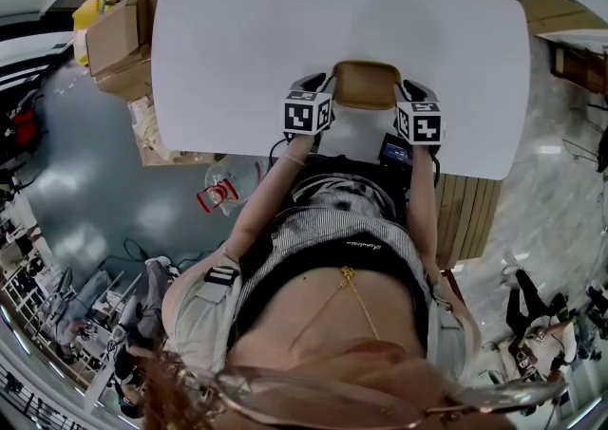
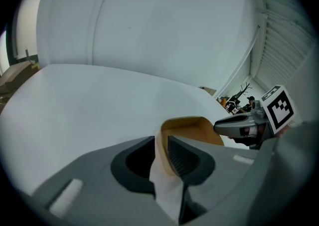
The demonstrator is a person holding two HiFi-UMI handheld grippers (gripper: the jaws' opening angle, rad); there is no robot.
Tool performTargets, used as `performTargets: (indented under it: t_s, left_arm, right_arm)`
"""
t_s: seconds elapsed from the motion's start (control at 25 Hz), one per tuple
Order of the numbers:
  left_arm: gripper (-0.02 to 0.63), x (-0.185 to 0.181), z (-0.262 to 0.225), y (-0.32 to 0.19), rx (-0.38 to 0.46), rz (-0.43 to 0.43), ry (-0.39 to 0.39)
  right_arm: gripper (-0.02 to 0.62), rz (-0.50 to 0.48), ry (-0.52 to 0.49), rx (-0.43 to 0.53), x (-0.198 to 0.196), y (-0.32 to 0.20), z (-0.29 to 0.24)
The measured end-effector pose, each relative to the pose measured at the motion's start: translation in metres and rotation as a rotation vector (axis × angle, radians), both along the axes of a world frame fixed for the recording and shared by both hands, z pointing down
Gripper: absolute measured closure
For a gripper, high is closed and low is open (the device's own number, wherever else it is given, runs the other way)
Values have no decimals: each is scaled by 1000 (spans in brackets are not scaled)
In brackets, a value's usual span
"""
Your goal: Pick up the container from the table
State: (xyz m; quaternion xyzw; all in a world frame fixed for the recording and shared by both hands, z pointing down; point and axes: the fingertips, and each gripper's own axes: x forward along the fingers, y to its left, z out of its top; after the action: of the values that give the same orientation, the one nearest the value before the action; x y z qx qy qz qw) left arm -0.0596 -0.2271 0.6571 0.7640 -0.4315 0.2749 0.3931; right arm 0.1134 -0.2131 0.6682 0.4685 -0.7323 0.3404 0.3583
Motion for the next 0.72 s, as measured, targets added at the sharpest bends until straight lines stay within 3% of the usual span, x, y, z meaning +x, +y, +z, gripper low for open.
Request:
performTargets:
  t_s: [0.12,0.72]
  left_arm:
    - [505,0,5,-1,-18,-2,-7]
    - [443,17,36,2,-109,15,19]
  right_arm:
    - [463,3,4,-20,0,0,6]
    - [456,-17,2,-117,-6,1,36]
